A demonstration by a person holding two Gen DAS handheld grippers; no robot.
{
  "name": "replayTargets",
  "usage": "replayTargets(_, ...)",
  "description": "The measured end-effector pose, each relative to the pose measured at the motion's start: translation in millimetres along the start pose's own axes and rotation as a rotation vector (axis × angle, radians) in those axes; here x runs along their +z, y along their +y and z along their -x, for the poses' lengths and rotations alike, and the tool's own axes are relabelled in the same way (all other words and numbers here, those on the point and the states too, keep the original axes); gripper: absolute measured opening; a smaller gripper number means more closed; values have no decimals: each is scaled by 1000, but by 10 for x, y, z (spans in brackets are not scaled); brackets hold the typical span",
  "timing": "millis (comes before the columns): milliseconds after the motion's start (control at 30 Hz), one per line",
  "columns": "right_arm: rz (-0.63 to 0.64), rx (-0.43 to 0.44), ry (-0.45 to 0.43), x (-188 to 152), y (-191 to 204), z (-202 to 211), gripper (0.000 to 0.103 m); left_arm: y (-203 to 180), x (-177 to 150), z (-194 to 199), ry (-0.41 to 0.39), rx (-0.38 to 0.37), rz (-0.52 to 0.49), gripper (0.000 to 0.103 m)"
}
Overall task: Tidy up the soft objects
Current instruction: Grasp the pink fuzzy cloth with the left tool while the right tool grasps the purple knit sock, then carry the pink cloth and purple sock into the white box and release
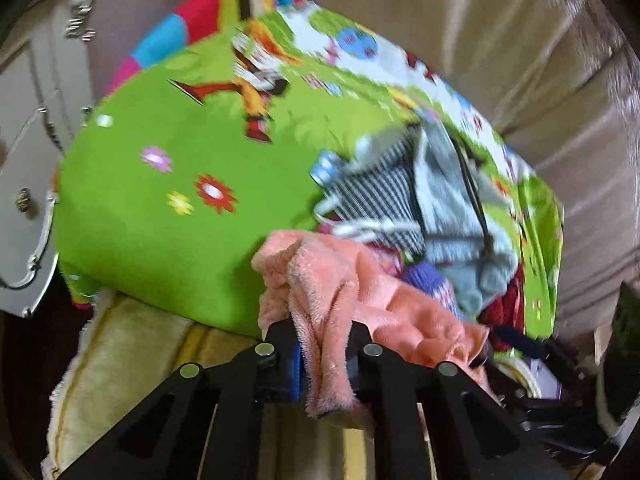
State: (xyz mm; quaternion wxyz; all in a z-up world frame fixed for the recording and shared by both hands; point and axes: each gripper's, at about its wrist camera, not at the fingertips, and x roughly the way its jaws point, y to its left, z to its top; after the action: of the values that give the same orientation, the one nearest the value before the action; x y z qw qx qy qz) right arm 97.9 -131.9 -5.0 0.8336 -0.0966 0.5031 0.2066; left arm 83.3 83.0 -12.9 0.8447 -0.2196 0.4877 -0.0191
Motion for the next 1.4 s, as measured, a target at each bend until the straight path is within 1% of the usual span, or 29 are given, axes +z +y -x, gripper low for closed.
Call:
replayTargets(33,2,-1,6,13,15,-26,71,44,11,42,-17,-1,15,13)
replayTargets(133,8,-1,26,50,48,-113,71,151,29,107,-32,-3,37,13)
replayTargets(300,24,-6,49,120,99,-262,70,240,28,219,-47,-9,37,13)
replayTargets(367,31,-14,58,141,112,-325,58,262,4,260,-51,-7,32,13)
replayTargets(400,35,-15,65,138,116,-345,45,223,6,223,-53,-5,29,13)
replayTargets(433,40,-15,69,125,124,-357,36,205,-11,241,-57,-4,22,13)
replayTargets(500,46,-20,58,99,137,-329,29,171,-42,285,-67,-2,8,13)
replayTargets(567,47,-20,37,74,139,-271,27,148,-76,322,-72,-3,-1,13)
replayTargets(700,39,-3,3,13,122,-134,25,100,-175,402,-68,-14,-8,13)
replayTargets(900,20,5,-59,-97,106,117,25,2,-365,505,-33,-35,-11,13)
replayTargets(1033,-5,15,-96,-210,75,280,25,-78,-467,582,-7,-69,2,13)
replayTargets(1167,-43,26,-138,-335,6,479,25,-250,-569,692,12,-114,-6,13)
replayTargets(1267,-74,28,-169,-446,-82,636,25,-442,-643,772,11,-126,-37,12)
replayTargets(1400,-120,18,-205,-645,-252,850,25,-810,-709,893,-6,-153,-124,12)
